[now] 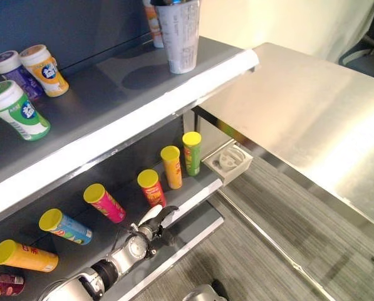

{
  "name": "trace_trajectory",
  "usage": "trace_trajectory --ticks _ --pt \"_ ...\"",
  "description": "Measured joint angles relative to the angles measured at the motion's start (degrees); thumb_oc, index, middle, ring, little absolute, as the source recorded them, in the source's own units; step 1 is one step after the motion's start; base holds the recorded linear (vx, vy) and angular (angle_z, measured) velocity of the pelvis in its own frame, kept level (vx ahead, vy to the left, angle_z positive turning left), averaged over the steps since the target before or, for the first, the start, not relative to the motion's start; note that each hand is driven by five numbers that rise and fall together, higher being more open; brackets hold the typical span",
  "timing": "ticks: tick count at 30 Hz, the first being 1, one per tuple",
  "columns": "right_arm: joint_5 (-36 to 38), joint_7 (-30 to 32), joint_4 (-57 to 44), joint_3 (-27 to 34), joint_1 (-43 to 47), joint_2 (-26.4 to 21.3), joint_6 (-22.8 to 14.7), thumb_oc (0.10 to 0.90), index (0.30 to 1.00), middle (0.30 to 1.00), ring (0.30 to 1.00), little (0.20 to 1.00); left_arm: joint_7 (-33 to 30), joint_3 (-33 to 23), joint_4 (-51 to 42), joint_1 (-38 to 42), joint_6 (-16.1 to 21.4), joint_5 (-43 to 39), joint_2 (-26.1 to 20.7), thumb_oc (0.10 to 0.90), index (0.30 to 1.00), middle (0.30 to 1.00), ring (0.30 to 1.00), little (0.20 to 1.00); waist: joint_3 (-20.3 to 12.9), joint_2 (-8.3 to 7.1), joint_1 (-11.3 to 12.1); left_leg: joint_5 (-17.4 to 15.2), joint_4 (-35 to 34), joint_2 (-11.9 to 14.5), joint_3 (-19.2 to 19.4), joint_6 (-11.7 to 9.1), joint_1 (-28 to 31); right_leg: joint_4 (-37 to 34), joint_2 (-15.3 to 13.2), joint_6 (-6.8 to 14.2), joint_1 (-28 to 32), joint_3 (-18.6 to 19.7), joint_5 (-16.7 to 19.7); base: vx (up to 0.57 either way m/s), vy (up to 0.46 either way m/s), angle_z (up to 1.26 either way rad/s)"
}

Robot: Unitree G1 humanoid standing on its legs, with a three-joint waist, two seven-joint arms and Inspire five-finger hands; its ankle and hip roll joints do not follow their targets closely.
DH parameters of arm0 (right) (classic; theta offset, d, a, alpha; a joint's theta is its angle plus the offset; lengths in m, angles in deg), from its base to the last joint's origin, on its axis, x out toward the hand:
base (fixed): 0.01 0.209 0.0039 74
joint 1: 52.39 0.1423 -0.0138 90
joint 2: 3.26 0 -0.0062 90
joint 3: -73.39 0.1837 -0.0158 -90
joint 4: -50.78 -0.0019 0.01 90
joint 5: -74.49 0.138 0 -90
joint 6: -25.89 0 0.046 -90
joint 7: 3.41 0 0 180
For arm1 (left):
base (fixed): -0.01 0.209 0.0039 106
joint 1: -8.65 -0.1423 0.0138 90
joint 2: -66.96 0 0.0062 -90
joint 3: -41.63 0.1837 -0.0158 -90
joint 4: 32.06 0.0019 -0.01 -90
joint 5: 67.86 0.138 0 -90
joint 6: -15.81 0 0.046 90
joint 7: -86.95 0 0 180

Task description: Put the goods on the table back onto the shelves and tidy them up.

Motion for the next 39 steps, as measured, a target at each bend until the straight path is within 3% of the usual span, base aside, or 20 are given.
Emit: trace_trajectory --ticks 11,29,39 --pt "-1.06 1.20 -0.53 -0.75 0.03 -0.37 -1.02 0.800 0.900 0.900 0.900 0.900 -2.24 -2.40 1.99 8.56 1.19 -0.48 1.13 0.800 0.900 0.900 0.900 0.900 5.58 0.69 -3.89 0.14 0.02 0.11 1.94 -0.26 0.51 0.05 -0.02 0.13 -1.44 1.92 0.34 -0.02 -0.030 -0.08" --pt "-1.23 3.02 -0.07 -1.85 2.31 -1.91 -1.95 0.800 0.900 0.900 0.900 0.900 -8.39 -4.90 7.75 10.51 3.26 -1.66 -0.86 0.800 0.900 0.900 0.900 0.900 6.12 0.05 -5.23 -0.12 0.00 0.40 4.32 -0.51 -0.74 0.80 0.16 0.19 -4.79 4.73 0.95 -0.01 -0.023 -0.06" --pt "-1.23 3.07 -0.04 -1.92 4.07 -1.90 -2.01 0.800 0.900 0.900 0.900 0.900 -9.91 -8.14 8.71 12.65 4.14 -1.77 -3.50 0.800 0.900 0.900 0.900 0.900 7.34 -1.86 -5.82 0.22 0.02 0.55 4.60 -1.04 -0.65 0.76 0.35 0.15 -5.27 5.24 1.02 0.00 -0.010 -0.02"
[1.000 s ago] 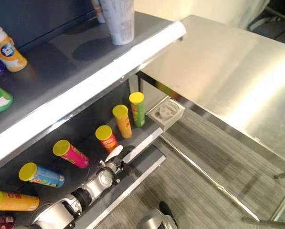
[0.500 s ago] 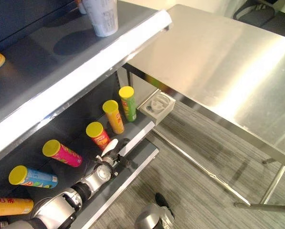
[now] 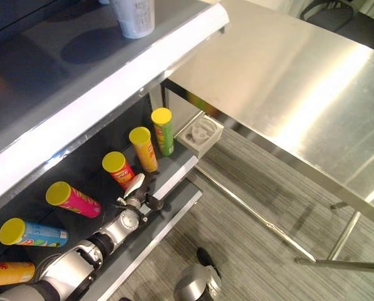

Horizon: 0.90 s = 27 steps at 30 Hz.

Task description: Put the goods on the table back onto the shelves and tidy them up.

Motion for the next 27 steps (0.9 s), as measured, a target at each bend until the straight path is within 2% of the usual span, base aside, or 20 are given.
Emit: trace_trajectory --ticks 13,17,20,23,27 --pt "-0.03 0.74 0.00 -0.03 0.67 0.15 0.02 0.800 0.900 0.900 0.900 0.900 -0.09 -0.05 0.35 -0.01 0.16 -2.02 -0.14 0.800 0.900 0.900 0.900 0.900 0.09 -0.15 0.88 0.23 -0.01 0.64 -0.26 -0.36 0.00 -0.13 0.62 -0.34 0.40 -0.45 0.27 0.00 0.001 0.01" --pt "-0.02 1.12 0.16 0.17 0.47 0.65 0.25 0.800 0.900 0.900 0.900 0.900 0.10 0.05 0.36 -1.22 0.09 -2.02 1.07 0.800 0.900 0.900 0.900 0.900 -0.19 -0.11 1.61 0.21 -0.03 0.70 -1.41 -0.37 0.35 -1.28 0.65 -0.50 2.47 -1.68 0.62 0.03 0.021 0.11" --pt "-0.04 1.88 0.22 0.25 0.18 2.30 0.74 0.800 0.900 0.900 0.900 0.900 0.56 0.95 -0.73 -4.16 -0.10 -2.03 2.72 0.800 0.900 0.900 0.900 0.900 -2.52 -0.25 3.76 -0.03 -0.04 0.80 -1.80 -0.10 0.02 -2.23 0.59 -0.65 3.18 -2.33 0.93 0.05 0.037 0.12" --pt "0.03 2.01 2.48 0.73 -0.13 4.53 1.26 0.800 0.900 0.900 0.900 0.900 1.91 6.02 -2.65 -10.09 0.13 -1.44 2.13 0.800 0.900 0.900 0.900 0.900 -6.14 -0.97 5.30 -0.02 -0.04 0.68 -3.32 -0.16 0.11 -2.94 0.49 -0.68 4.68 -3.84 0.94 0.05 0.045 0.21" --pt "0.23 1.93 2.45 1.39 -0.29 5.89 1.18 0.800 0.900 0.900 0.900 0.900 3.46 6.58 -2.57 -12.63 -0.46 0.11 0.91 0.800 0.900 0.900 0.900 0.900 -7.95 -1.59 7.18 -0.44 -0.06 0.51 -4.29 -0.55 0.17 -3.25 0.34 -0.69 5.98 -5.09 0.93 0.05 0.050 0.17"
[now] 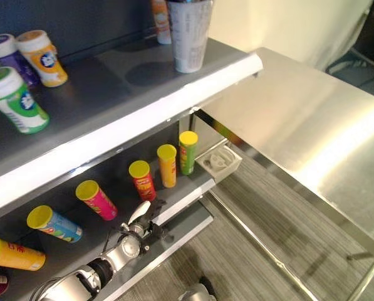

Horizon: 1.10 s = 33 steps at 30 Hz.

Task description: Put the goods on the table back onto the shelves and tidy them up.

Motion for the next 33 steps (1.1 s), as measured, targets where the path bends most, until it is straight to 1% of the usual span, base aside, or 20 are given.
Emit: trace_trajectory --ticks 2,5,7,8,9,12,13,14,15,16,18,19,21,22,23,24,25,28,31,33 --pt "0.79 0.00 1.06 2.08 -0.43 0.49 0.59 0.800 0.900 0.900 0.900 0.900 0.33 0.03 -0.05 -2.58 -0.01 0.45 -0.45 0.800 0.900 0.900 0.900 0.900 -1.84 0.28 0.06 -0.13 0.00 0.10 0.02 -0.18 0.00 -0.36 0.09 -0.14 0.25 -0.13 0.14 0.03 0.056 0.04" --pt "1.86 -0.37 2.14 2.11 -0.78 0.79 1.21 0.800 0.900 0.900 0.900 0.900 0.86 0.03 -0.05 -3.33 -0.10 0.81 -0.56 0.800 0.900 0.900 0.900 0.900 -2.35 0.32 1.24 0.09 0.00 0.08 -0.04 0.11 0.42 -0.23 0.08 -0.14 0.55 -0.09 0.14 0.01 0.045 -0.01" --pt "2.24 -0.41 2.12 2.13 -1.01 0.67 1.22 0.800 0.900 0.900 0.900 0.900 1.10 0.24 -0.40 -3.64 -0.12 1.67 -1.08 0.800 0.900 0.900 0.900 0.900 -2.39 0.29 1.41 0.11 0.00 0.09 -0.39 0.11 0.38 -0.21 0.08 -0.15 0.59 -0.16 0.14 0.02 0.060 0.02" --pt "2.35 -0.67 1.99 2.15 -1.08 0.57 1.26 0.800 0.900 0.900 0.900 0.900 2.22 1.07 -3.05 -4.41 -0.87 2.39 -2.43 0.800 0.900 0.900 0.900 0.900 -2.45 0.31 1.54 0.11 0.00 0.07 -0.43 0.10 0.39 -0.33 0.06 -0.15 0.71 -0.26 0.15 0.01 0.049 0.02" --pt "2.37 -1.12 1.98 2.18 -1.39 0.52 1.28 0.800 0.900 0.900 0.900 0.900 3.53 2.49 -8.10 -6.21 -0.94 2.79 -4.98 0.800 0.900 0.900 0.900 0.900 -2.46 0.33 1.57 0.11 0.00 0.07 -0.48 0.10 0.48 -0.33 0.07 -0.15 0.85 -0.35 0.15 0.01 0.062 0.03" --pt "2.39 -1.74 2.04 2.19 -2.38 0.67 1.42 0.800 0.900 0.900 0.900 0.900 5.04 2.56 -14.30 -9.21 -1.14 3.07 -7.52 0.800 0.900 0.900 0.900 0.900 -2.73 0.62 2.59 0.11 0.00 -0.11 -0.61 0.09 0.83 -0.36 -0.04 -0.16 1.44 -0.79 0.15 0.00 0.040 0.06" --pt "2.40 -2.08 2.06 2.18 -2.69 0.62 1.57 0.800 0.900 0.900 0.900 0.900 5.48 2.75 -16.01 -10.15 -1.27 3.36 -7.81 0.800 0.900 0.900 0.900 0.900 -2.63 0.54 2.92 0.11 0.00 -0.08 -0.74 0.12 0.87 0.13 -0.01 -0.17 1.34 -0.83 0.13 0.01 0.032 0.12" --pt "2.41 -2.35 2.15 2.18 -2.63 0.61 1.94 0.800 0.900 0.900 0.900 0.900 6.11 2.52 -16.93 -11.05 -1.40 3.57 -8.71 0.800 0.900 0.900 0.900 0.900 -3.07 1.09 3.85 0.13 0.00 -0.17 -1.16 0.10 0.97 0.20 -0.07 -0.17 1.72 -1.23 0.13 0.00 0.036 0.10" --pt "2.42 -2.69 2.17 2.20 -2.57 0.62 2.28 0.800 0.900 0.900 0.900 0.900 6.57 2.40 -18.37 -12.10 -1.65 3.59 -9.29 0.800 0.900 0.900 0.900 0.900 -3.10 0.91 3.90 0.09 0.00 -0.22 -1.25 0.11 1.11 0.11 -0.10 -0.16 1.90 -1.58 0.12 0.00 0.027 0.08" --pt "2.42 -2.84 2.18 2.18 -2.51 0.64 2.32 0.800 0.900 0.900 0.900 0.900 7.13 2.46 -19.47 -12.99 -1.68 3.80 -10.04 0.800 0.900 0.900 0.900 0.900 -3.32 1.15 4.19 0.19 0.01 -0.27 -1.28 0.05 1.34 0.19 -0.14 -0.16 2.10 -1.61 0.12 0.00 0.034 0.05" --pt "2.42 -3.24 2.21 2.19 -2.18 0.38 2.43 0.800 0.900 0.900 0.900 0.900 8.27 2.35 -21.39 -14.92 -2.01 4.56 -11.45 0.800 0.900 0.900 0.900 0.900 -3.36 1.10 5.20 0.11 -0.02 -0.36 -1.42 0.13 1.41 0.15 -0.24 -0.18 2.29 -1.66 0.08 0.00 0.000 0.00" --pt "2.39 -3.40 2.24 2.18 -1.72 0.23 2.54 0.800 0.900 0.900 0.900 0.900 8.96 2.34 -23.88 -16.77 -2.00 4.58 -12.98 0.800 0.900 0.900 0.900 0.900 -3.73 1.64 5.77 0.12 -0.02 -0.35 -1.38 0.13 1.40 0.08 -0.23 -0.17 2.34 -1.67 0.07 0.00 0.000 0.00" --pt "2.37 -3.87 2.39 2.18 -1.35 -0.03 2.70 0.800 0.900 0.900 0.900 0.900 9.86 2.24 -27.35 -19.53 -2.04 4.56 -15.06 0.800 0.900 0.900 0.900 0.900 -4.02 1.93 6.15 0.14 -0.02 -0.28 -1.35 0.11 1.45 -0.08 -0.13 -0.17 2.48 -1.65 0.07 0.00 0.000 0.00" --pt "2.29 -4.14 3.32 2.18 -0.82 -0.26 2.78 0.800 0.900 0.900 0.900 0.900 10.61 2.15 -31.48 -22.81 -2.01 4.56 -17.56 0.800 0.900 0.900 0.900 0.900 -4.53 2.56 6.28 0.13 -0.02 -0.08 -1.36 0.07 1.48 -0.08 0.19 -0.20 2.56 -1.67 0.05 0.00 0.000 0.00" --pt "2.29 -4.20 3.65 2.18 -0.63 -0.28 2.80 0.800 0.900 0.900 0.900 0.900 10.81 2.14 -31.96 -23.24 -2.01 4.56 -17.93 0.800 0.900 0.900 0.900 0.900 -4.61 2.68 6.32 0.13 -0.02 -0.06 -1.36 0.07 1.48 -0.08 0.19 -0.21 2.56 -1.67 0.05 0.00 -0.010 0.03" --pt "2.29 -5.27 4.44 2.15 0.25 -0.69 3.44 0.800 0.900 0.900 0.900 0.900 12.12 0.87 -33.58 -25.44 -2.15 4.23 -19.11 0.800 0.900 0.900 0.900 0.900 -5.13 3.30 6.82 0.02 -0.02 0.01 -1.46 -0.22 1.27 -0.17 0.47 -0.29 2.53 -1.66 -0.07 0.00 0.000 0.00" --pt "2.29 -5.88 4.52 2.15 0.34 -1.27 3.92 0.800 0.900 0.900 0.900 0.900 12.88 -0.34 -35.72 -27.87 -2.18 3.88 -20.03 0.800 0.900 0.900 0.900 0.900 -5.55 3.49 6.74 0.01 -0.02 0.11 -1.43 -0.27 1.16 -0.42 0.57 -0.30 2.50 -1.62 -0.06 0.00 0.000 0.00" --pt "2.30 -6.88 5.39 2.25 0.50 -2.87 4.66 0.800 0.900 0.900 0.900 0.900 14.71 -5.54 -38.94 -34.64 -2.60 -0.74 -19.99 0.800 0.900 0.900 0.900 0.900 -6.63 4.06 7.27 -0.01 -0.02 0.41 -1.93 -0.33 0.95 -0.40 0.97 -0.43 2.56 -1.82 -0.13 -0.01 -0.008 0.04" --pt "2.30 -8.04 7.71 2.22 1.44 -3.50 5.42 0.800 0.900 0.900 0.900 0.900 15.85 -7.93 -37.14 -37.64 -3.17 -2.14 -20.34 0.800 0.900 0.900 0.900 0.900 -7.92 4.18 7.91 0.28 -0.02 0.83 -2.31 -0.14 0.30 -0.40 1.44 -0.63 2.39 -2.37 -0.24 -0.02 -0.003 0.09" --pt "2.34 -8.96 9.00 2.75 2.84 -3.92 6.37 0.800 0.900 0.900 0.900 0.900 15.86 -9.71 -30.64 -37.94 -3.10 -2.10 -20.09 0.800 0.900 0.900 0.900 0.900 -9.03 4.17 7.95 0.39 -0.02 1.06 -2.79 -0.15 -0.39 -0.40 1.71 -0.76 2.27 -3.12 -0.32 -0.02 0.022 0.14"
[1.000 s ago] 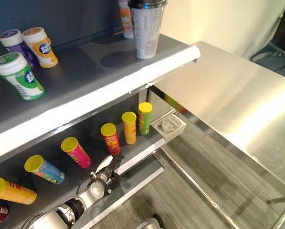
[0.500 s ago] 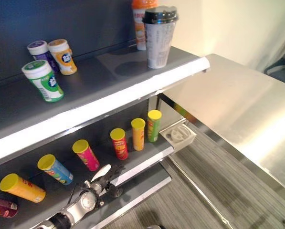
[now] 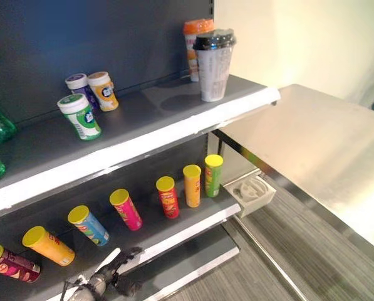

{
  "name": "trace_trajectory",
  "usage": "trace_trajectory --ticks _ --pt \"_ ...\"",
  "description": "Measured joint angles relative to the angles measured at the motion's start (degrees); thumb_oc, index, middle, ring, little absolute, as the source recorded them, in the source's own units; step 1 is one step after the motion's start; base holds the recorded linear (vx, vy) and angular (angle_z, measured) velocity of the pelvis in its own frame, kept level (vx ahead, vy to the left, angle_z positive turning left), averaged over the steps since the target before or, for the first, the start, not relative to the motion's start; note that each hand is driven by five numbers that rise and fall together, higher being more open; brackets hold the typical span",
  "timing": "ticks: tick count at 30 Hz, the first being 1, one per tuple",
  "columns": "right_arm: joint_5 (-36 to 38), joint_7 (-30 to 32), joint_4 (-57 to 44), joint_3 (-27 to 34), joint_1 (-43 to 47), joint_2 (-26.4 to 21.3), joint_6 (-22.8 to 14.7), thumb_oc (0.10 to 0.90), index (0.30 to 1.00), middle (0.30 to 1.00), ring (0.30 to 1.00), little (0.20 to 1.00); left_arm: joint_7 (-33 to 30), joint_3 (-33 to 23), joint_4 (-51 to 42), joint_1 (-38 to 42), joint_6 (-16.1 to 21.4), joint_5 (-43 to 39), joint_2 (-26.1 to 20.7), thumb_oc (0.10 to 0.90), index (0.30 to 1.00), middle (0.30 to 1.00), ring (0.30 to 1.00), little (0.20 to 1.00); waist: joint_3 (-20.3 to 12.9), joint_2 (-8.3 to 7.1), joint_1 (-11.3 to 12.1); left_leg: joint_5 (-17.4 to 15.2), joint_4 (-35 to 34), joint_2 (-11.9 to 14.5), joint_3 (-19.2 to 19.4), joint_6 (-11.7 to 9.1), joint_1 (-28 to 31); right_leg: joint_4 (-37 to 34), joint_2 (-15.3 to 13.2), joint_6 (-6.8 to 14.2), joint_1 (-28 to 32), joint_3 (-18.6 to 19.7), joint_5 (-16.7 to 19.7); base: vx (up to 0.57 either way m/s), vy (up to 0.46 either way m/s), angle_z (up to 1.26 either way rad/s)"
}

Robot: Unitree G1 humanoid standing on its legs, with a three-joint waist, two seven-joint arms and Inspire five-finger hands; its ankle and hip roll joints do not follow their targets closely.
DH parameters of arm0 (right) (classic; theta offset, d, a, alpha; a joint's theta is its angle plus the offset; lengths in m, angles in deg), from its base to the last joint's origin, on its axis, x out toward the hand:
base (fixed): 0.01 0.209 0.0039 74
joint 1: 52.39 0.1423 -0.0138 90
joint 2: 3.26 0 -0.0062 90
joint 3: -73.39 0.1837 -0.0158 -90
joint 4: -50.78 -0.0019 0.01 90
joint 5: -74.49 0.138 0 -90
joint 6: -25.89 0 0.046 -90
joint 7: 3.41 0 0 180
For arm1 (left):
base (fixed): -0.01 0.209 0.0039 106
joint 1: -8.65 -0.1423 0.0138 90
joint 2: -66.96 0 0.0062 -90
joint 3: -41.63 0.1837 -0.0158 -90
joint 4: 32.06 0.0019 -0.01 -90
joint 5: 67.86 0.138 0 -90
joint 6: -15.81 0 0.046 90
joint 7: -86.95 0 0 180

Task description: Put the goods on the table back onto the shelves and tidy them up.

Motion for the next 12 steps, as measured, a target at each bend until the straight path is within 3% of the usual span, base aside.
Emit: trace_trajectory --ticks 3,4,5,7,8,12 --pt "0.15 -0.09 1.43 0.48 1.63 -0.05 0.27 0.800 0.900 0.900 0.900 0.900 -1.09 -7.11 12.71 1.58 2.68 -0.07 4.19 0.800 0.900 0.900 0.900 0.900 -1.56 -0.16 0.37 0.08 0.00 0.30 -0.15 -0.01 -0.23 -0.01 0.36 -0.19 -0.11 -0.10 -0.07 0.00 0.038 0.04" --pt "0.16 -0.10 1.82 0.48 2.05 -0.04 0.30 0.800 0.900 0.900 0.900 0.900 -1.83 -6.94 14.06 2.17 2.69 -0.04 4.38 0.800 0.900 0.900 0.900 0.900 -1.84 -0.21 0.53 0.05 0.00 0.31 -0.16 -0.05 -0.21 -0.11 0.34 -0.23 -0.10 -0.08 -0.09 0.01 0.073 0.00" --pt "1.30 -0.27 3.52 0.49 3.81 0.01 0.62 0.800 0.900 0.900 0.900 0.900 -4.38 -11.29 28.24 7.74 6.60 -0.19 8.80 0.800 0.900 0.900 0.900 0.900 -3.21 -0.01 0.92 -0.16 0.01 0.48 0.04 -0.32 -0.20 -0.33 0.49 -0.28 -0.31 0.09 -0.07 0.00 0.069 -0.03" --pt "1.82 -0.99 3.98 0.94 4.30 0.16 0.58 0.800 0.900 0.900 0.900 0.900 -5.95 -13.28 34.14 9.80 7.03 -0.25 10.72 0.800 0.900 0.900 0.900 0.900 -3.87 -0.07 1.52 -0.20 0.01 0.70 0.05 -0.37 -0.28 -0.47 0.41 -0.39 -0.32 0.09 -0.15 0.00 0.019 -0.02" --pt "2.04 -1.29 4.01 1.02 4.44 0.30 0.59 0.800 0.900 0.900 0.900 0.900 -6.36 -15.56 39.64 11.94 6.38 -0.36 12.43 0.800 0.900 0.900 0.900 0.900 -4.02 -0.04 1.30 -0.19 0.01 0.88 0.06 -0.37 -0.26 -0.44 0.61 -0.45 -0.40 0.08 -0.18 0.01 0.028 -0.05" --pt "3.55 -1.82 4.42 0.93 3.96 0.73 1.07 0.800 0.900 0.900 0.900 0.900 -5.07 -14.34 46.71 8.84 0.98 -0.68 14.06 0.800 0.900 0.900 0.900 0.900 -3.95 -0.29 1.13 0.45 0.03 1.12 0.11 -0.40 -1.28 -0.45 1.06 -0.66 -1.27 0.04 -0.27 0.01 0.024 -0.02"
